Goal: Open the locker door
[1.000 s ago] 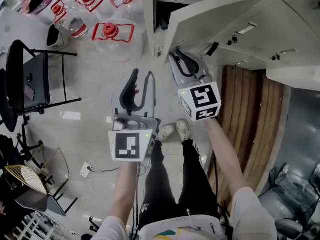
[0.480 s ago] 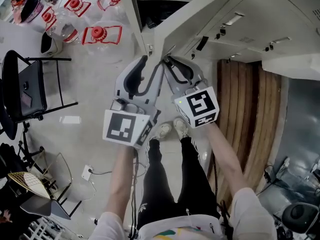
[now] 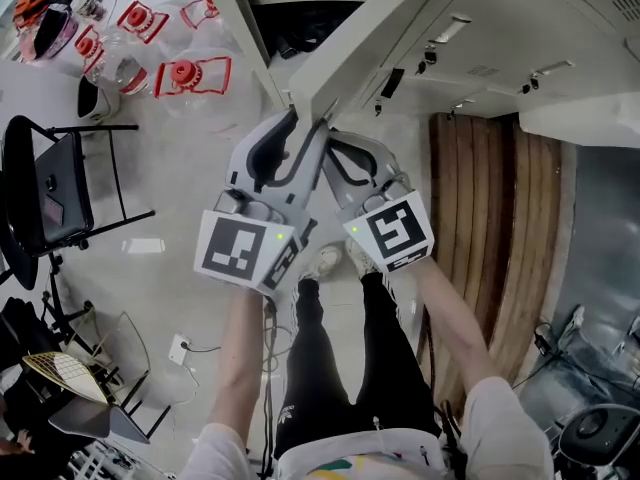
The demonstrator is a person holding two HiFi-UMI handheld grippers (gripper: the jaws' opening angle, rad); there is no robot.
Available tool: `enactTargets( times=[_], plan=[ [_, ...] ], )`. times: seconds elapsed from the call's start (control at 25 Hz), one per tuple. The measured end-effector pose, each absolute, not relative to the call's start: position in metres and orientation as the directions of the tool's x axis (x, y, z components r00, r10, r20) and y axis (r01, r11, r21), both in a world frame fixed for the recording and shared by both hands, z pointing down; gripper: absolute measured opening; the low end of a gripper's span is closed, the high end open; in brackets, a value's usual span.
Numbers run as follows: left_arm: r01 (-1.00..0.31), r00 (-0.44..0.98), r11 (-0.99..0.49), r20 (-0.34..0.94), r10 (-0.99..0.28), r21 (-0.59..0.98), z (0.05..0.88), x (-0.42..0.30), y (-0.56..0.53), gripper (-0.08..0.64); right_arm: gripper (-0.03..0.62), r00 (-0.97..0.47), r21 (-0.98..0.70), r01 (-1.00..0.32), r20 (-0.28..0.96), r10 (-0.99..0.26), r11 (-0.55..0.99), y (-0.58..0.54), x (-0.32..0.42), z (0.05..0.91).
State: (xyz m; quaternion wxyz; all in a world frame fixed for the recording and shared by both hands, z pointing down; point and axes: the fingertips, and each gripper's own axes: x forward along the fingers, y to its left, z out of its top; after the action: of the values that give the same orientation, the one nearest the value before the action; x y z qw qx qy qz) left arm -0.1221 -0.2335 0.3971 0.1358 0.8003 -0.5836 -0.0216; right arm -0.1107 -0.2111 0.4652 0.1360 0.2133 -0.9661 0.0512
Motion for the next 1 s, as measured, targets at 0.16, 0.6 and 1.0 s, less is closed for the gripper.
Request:
enactTargets(
  times=[0.16, 0.6, 1.0],
  plan=[
    [-0.931, 0.328, -0.296, 0.135, -0.935, 0.214, 0.397, -0.114, -0.231, 0.118, 0.003, -0.876, -0.049, -0.424, 0.273, -0.397, 0.904, -0.207, -0.097, 0.461],
    [-0.880, 0.463, -0.428, 0.164, -0.871, 0.209, 0.400, -0.062, -0.215, 0.117, 0.003, -0.829, -0.084, -0.500, 0.336, -0.448, 0.862, -0.187, -0.025, 0.469],
    [-0.830, 0.552, -0.518, 0.175, -0.815, 0.206, 0.402, -0.012, -0.213, 0.117, 0.003, -0.788, -0.121, -0.578, 0.339, -0.514, 0.807, -0.181, 0.017, 0.461]
  ],
)
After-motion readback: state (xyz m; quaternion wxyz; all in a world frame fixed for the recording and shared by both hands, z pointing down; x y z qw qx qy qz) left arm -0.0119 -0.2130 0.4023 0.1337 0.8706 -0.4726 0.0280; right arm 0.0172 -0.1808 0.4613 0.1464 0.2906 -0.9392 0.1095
